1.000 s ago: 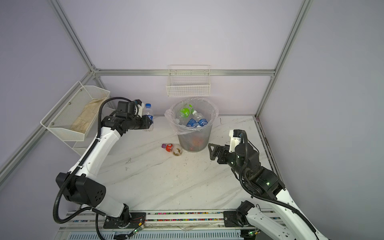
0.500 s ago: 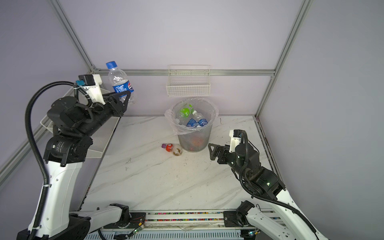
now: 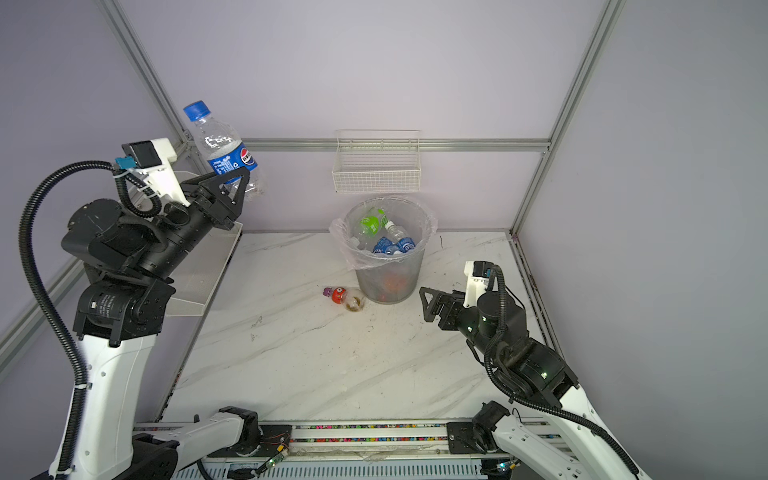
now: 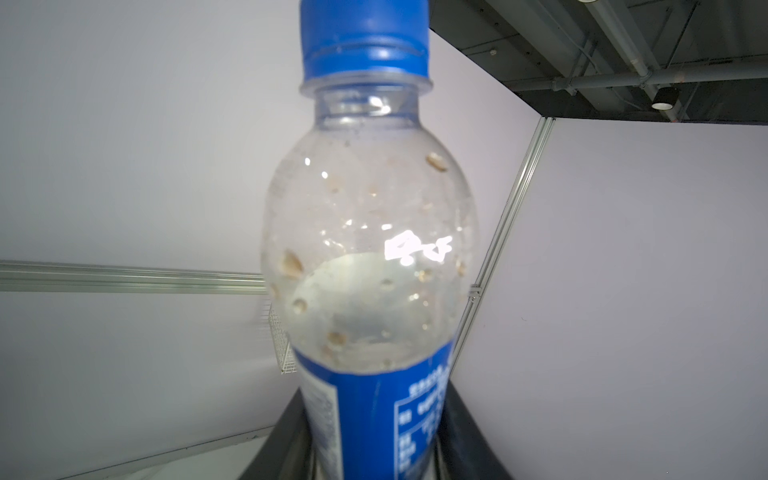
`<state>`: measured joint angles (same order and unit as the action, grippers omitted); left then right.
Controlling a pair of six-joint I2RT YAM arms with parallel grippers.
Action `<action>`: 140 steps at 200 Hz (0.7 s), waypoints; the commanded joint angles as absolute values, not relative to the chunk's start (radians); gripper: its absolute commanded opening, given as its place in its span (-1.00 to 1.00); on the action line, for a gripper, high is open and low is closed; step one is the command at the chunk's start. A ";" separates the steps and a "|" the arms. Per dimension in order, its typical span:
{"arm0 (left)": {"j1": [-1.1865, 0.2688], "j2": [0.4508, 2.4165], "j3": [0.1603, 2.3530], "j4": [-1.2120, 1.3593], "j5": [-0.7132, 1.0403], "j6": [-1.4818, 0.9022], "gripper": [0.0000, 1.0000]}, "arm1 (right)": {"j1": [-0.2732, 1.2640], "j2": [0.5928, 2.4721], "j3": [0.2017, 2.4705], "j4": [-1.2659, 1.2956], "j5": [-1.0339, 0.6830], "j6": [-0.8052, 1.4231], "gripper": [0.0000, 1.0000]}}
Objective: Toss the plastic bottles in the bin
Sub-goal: 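Lift the blue-labelled bottle upright and high with the left gripper, then carry the bottle over the wastebasket and open the left gripper to drop it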
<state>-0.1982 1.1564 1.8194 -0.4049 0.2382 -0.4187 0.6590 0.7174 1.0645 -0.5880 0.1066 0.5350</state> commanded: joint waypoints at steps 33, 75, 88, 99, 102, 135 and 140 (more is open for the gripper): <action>-0.202 1.141 1.842 -0.336 0.269 -0.453 -0.33 | 0.655 0.707 1.056 -0.608 0.105 0.545 0.95; -0.202 1.165 1.839 -0.312 0.286 -0.482 -0.33 | 0.655 0.706 1.052 -0.607 0.105 0.546 0.95; -0.207 1.192 1.855 -0.306 0.287 -0.490 -0.33 | 0.655 0.709 1.053 -0.604 0.101 0.546 0.95; -0.213 1.220 1.870 -0.306 0.287 -0.496 -0.33 | 0.655 0.712 1.055 -0.604 0.098 0.546 0.95; -0.218 1.228 1.873 -0.306 0.286 -0.498 -0.34 | 0.655 0.713 1.055 -0.604 0.098 0.546 0.95; -0.326 1.330 1.905 -0.309 0.241 -0.471 -0.34 | 0.655 0.710 1.055 -0.597 0.093 0.548 0.95; -0.355 1.347 1.907 -0.314 0.221 -0.452 -0.33 | 0.655 0.710 1.055 -0.597 0.094 0.548 0.95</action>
<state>-0.2676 1.2774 1.8236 -0.3302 0.2527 -0.4797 0.6590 0.7170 1.0637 -0.5888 0.1055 0.5385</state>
